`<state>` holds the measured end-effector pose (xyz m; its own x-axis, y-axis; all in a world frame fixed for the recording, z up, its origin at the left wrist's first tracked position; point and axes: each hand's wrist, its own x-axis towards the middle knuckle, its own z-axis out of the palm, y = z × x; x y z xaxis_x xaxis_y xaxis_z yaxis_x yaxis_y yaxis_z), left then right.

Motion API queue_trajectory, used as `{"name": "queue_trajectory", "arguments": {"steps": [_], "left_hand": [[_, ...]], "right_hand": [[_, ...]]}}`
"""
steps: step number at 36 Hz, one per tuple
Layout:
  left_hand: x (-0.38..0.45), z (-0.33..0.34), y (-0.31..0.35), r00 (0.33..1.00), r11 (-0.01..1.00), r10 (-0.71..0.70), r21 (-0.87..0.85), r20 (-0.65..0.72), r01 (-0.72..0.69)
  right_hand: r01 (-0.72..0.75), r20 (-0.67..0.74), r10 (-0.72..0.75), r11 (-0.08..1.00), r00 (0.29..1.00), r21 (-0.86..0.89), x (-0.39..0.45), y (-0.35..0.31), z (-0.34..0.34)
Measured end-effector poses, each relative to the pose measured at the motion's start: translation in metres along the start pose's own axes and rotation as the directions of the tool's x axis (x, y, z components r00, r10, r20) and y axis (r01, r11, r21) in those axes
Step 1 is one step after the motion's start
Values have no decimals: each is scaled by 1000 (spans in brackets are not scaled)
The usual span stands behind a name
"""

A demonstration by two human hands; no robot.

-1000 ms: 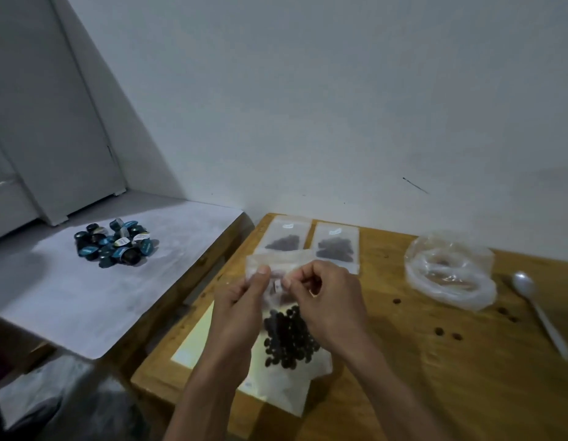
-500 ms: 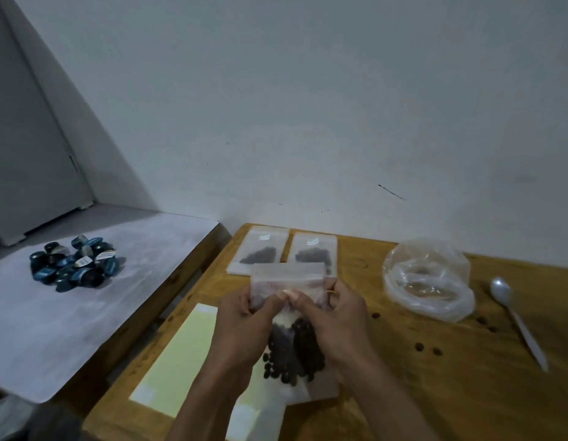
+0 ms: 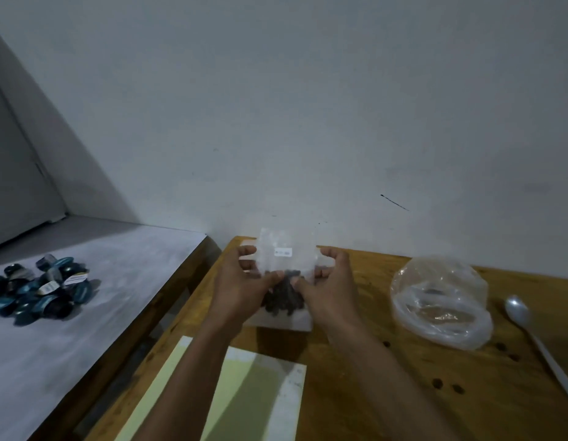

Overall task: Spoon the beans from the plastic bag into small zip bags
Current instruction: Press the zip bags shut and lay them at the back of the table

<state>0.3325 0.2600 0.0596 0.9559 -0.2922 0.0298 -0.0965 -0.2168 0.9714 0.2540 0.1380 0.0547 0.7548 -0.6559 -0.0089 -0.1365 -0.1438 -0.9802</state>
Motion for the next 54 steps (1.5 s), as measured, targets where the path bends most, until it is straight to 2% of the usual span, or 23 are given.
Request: {"name": "queue_trajectory", "arguments": {"steps": [4,8,12,15,18,21,28,32,38,42,45,49,54], "left_hand": [[31,1,-2,995,972,58,222,78,-74],[54,4,0,992,917,104,378,73,-124],[64,8,-2,987,853,95,502,127,-147],[63,10,-8,982,788,88,592,168,-172],[63,12,-14,986,752,47,644,161,-141],[66,13,-17,981,706,53,688,189,-171],[56,14,-15,971,667,73,713,227,-217],[37,16,-10,971,745,136,626,195,-230],[-16,37,4,937,791,245,508,248,-341],[-55,66,7,923,818,248,447,293,-362],[-81,90,4,916,848,167,421,365,-322],[-107,118,-2,920,854,81,450,382,-262],[-119,131,-14,942,832,86,496,325,-247]], "right_hand": [[72,-81,-88,982,993,-174,31,-8,14],[87,-70,-115,946,991,-313,57,-7,28],[57,-48,-88,889,995,-453,66,-3,34],[47,-43,-87,815,995,-578,64,7,38],[63,-39,-131,687,991,-723,60,14,39],[88,-13,-157,622,988,-778,57,16,36],[132,16,-183,645,983,-753,48,19,30],[153,-1,-202,746,979,-648,30,20,16],[200,8,-227,837,974,-510,-35,26,-40],[200,-100,-275,863,956,-464,-75,34,-98],[135,-233,-270,873,934,-469,-86,43,-145],[-32,-373,-221,824,901,-566,-76,64,-199],[-92,-291,-207,650,934,-754,-47,91,-231]]}}
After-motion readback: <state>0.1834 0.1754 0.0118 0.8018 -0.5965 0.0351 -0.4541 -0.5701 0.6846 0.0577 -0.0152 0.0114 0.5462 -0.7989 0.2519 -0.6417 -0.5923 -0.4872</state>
